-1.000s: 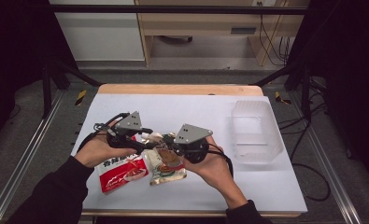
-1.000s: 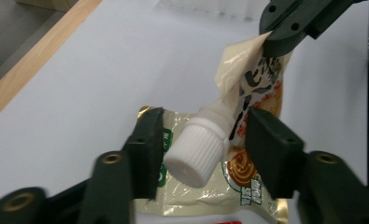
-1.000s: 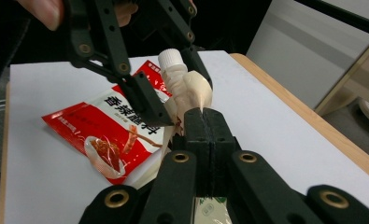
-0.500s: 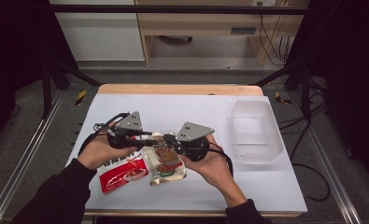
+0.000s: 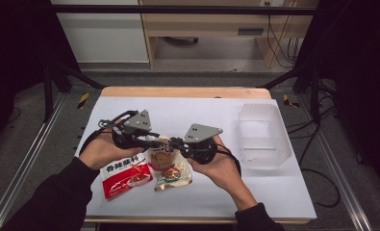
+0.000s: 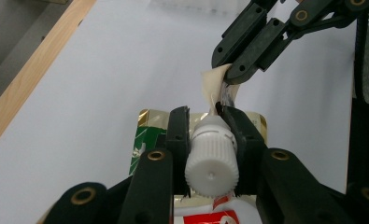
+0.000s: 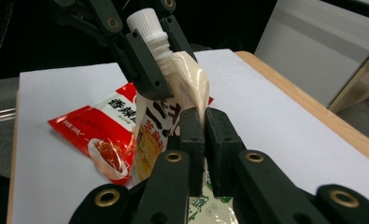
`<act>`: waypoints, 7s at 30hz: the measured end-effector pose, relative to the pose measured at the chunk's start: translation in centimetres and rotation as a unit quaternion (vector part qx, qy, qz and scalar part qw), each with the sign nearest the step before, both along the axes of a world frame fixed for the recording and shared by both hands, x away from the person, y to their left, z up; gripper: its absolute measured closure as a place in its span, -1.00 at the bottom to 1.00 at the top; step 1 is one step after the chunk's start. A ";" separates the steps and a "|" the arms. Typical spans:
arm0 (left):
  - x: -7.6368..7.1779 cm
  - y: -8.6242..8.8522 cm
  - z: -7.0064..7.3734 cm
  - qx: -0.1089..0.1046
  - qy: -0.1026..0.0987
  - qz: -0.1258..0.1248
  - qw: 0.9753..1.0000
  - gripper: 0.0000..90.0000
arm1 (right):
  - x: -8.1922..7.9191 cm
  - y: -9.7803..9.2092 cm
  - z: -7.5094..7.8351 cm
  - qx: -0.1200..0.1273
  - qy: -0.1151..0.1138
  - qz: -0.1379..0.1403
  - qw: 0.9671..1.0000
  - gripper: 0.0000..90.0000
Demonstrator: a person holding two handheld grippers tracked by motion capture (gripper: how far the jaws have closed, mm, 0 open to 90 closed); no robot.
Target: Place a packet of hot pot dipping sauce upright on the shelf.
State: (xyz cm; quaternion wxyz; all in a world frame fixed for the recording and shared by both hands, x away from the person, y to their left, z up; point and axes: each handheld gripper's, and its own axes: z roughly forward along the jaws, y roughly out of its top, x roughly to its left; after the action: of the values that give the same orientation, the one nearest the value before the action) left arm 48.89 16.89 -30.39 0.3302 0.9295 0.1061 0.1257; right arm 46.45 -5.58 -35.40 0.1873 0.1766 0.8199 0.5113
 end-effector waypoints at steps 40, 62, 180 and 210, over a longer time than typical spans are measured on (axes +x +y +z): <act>-0.5 -0.1 -0.2 0.019 0.000 -0.052 0.998 0.62 | 1.8 3.0 4.4 -0.253 0.011 0.145 0.956 0.01; -0.4 0.4 -1.0 0.018 0.004 -0.053 0.998 0.62 | 2.1 4.3 3.3 -0.300 0.037 0.172 0.938 0.73; -3.9 11.6 -13.8 -0.102 -0.029 0.221 0.970 -0.85 | 5.5 -9.1 11.5 -0.261 0.039 -0.037 0.964 1.00; -3.5 12.1 -14.1 -0.092 -0.038 0.237 0.966 -0.85 | 1.0 -21.1 10.6 -0.236 0.051 -0.134 0.961 1.00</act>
State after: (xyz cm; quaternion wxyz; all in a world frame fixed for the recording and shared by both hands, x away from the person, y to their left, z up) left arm 45.41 29.01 -44.49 0.3788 0.8381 0.3213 0.2255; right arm 47.48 -26.72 -24.76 0.2479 0.2613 0.8948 0.2639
